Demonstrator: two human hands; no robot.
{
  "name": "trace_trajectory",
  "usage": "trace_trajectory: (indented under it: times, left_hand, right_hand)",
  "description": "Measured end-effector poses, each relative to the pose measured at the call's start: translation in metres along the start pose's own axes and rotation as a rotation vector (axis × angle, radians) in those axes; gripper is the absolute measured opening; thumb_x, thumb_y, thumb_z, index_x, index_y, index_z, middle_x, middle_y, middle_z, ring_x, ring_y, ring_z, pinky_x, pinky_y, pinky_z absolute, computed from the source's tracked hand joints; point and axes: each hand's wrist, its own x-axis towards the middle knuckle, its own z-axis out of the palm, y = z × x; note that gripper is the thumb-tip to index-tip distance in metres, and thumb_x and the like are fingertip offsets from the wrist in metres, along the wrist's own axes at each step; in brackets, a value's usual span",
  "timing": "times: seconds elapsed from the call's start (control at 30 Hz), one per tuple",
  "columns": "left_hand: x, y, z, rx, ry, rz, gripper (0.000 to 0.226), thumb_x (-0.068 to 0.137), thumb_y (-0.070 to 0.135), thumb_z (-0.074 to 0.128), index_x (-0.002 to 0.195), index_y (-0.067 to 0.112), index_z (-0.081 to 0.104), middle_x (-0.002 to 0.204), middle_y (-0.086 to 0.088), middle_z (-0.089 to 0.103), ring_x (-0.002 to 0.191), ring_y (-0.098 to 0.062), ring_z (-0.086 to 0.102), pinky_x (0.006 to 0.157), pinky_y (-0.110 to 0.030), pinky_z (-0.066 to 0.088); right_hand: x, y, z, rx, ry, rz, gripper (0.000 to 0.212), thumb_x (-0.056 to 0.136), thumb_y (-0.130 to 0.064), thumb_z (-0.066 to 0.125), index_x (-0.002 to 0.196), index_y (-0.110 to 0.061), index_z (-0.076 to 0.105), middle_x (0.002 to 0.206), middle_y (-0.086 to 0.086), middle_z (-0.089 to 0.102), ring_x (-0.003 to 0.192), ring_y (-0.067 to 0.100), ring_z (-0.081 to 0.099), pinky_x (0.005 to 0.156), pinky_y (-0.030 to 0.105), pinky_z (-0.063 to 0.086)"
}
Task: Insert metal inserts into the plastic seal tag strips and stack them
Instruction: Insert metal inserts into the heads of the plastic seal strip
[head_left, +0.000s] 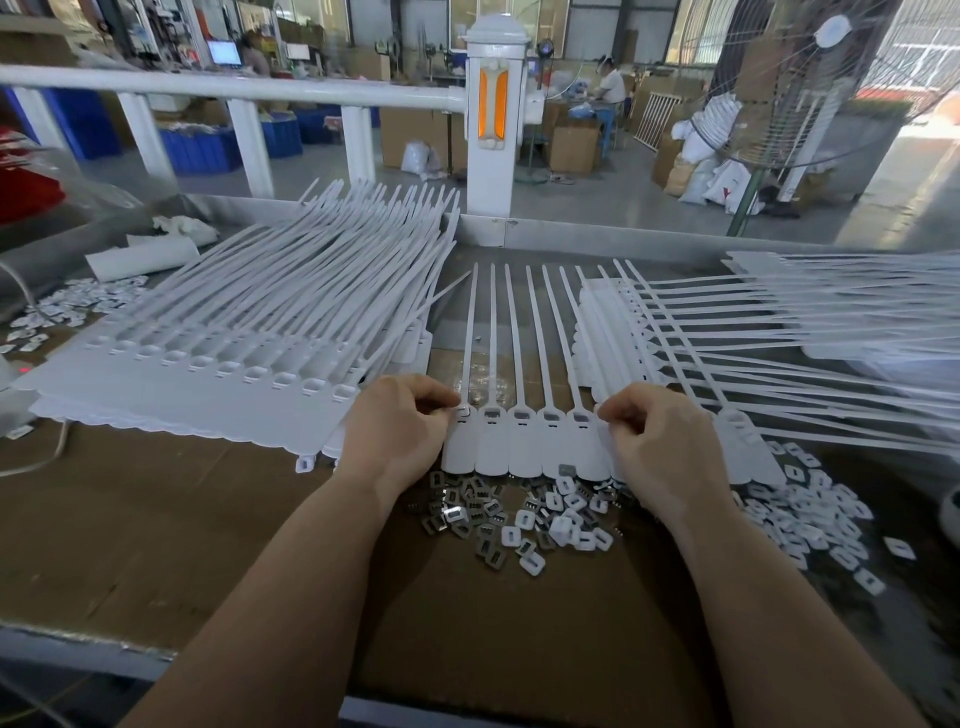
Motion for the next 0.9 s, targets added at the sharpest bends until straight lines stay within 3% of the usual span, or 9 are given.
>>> trace_trajectory:
  times: [0.13, 0.37, 0.47, 0.7, 0.9]
  left_hand:
    - [0.0, 0.0, 0.0, 0.018, 0.001, 0.013, 0.012, 0.084, 0.018, 0.065, 0.09, 0.025, 0.073, 0.071, 0.029, 0.052, 0.068, 0.012, 0.049, 0.058, 0.005, 0.035]
    - [-0.003, 0.0, 0.002, 0.074, 0.002, 0.081, 0.012, 0.084, 0.015, 0.066, 0.092, 0.02, 0.074, 0.091, 0.011, 0.061, 0.078, 0.0, 0.054, 0.065, -0.002, 0.036]
    - [-0.002, 0.002, 0.001, 0.113, -0.011, 0.133, 0.012, 0.085, 0.011, 0.065, 0.091, 0.016, 0.074, 0.092, 0.007, 0.061, 0.081, -0.003, 0.054, 0.066, 0.005, 0.034]
    - [-0.005, 0.005, -0.002, 0.199, -0.036, 0.17, 0.015, 0.086, 0.011, 0.061, 0.093, 0.014, 0.074, 0.085, 0.014, 0.051, 0.095, -0.009, 0.057, 0.066, 0.009, 0.028]
    - [-0.008, 0.009, -0.002, 0.341, -0.086, 0.246, 0.024, 0.09, 0.017, 0.053, 0.104, 0.018, 0.072, 0.101, 0.007, 0.055, 0.086, -0.009, 0.05, 0.071, -0.011, 0.031]
  right_hand:
    - [0.0, 0.0, 0.0, -0.001, 0.007, -0.004, 0.016, 0.085, -0.004, 0.057, 0.09, -0.015, 0.068, 0.092, 0.0, 0.066, 0.09, 0.018, 0.058, 0.083, 0.033, 0.049]
    - [0.0, 0.0, 0.001, 0.0, 0.01, 0.0, 0.017, 0.085, -0.004, 0.057, 0.09, -0.015, 0.068, 0.093, 0.0, 0.066, 0.09, 0.017, 0.058, 0.083, 0.032, 0.049]
    - [0.0, 0.0, 0.001, -0.003, 0.012, 0.001, 0.018, 0.085, -0.003, 0.056, 0.09, -0.015, 0.068, 0.093, 0.0, 0.066, 0.09, 0.017, 0.058, 0.083, 0.032, 0.049]
    - [-0.001, -0.001, 0.001, -0.011, 0.008, -0.001, 0.016, 0.086, -0.005, 0.057, 0.091, -0.016, 0.068, 0.093, -0.001, 0.065, 0.088, 0.017, 0.058, 0.082, 0.032, 0.049]
    - [-0.001, -0.001, 0.001, -0.013, 0.014, -0.003, 0.017, 0.086, -0.004, 0.056, 0.091, -0.016, 0.068, 0.094, -0.001, 0.065, 0.089, 0.016, 0.057, 0.081, 0.03, 0.048]
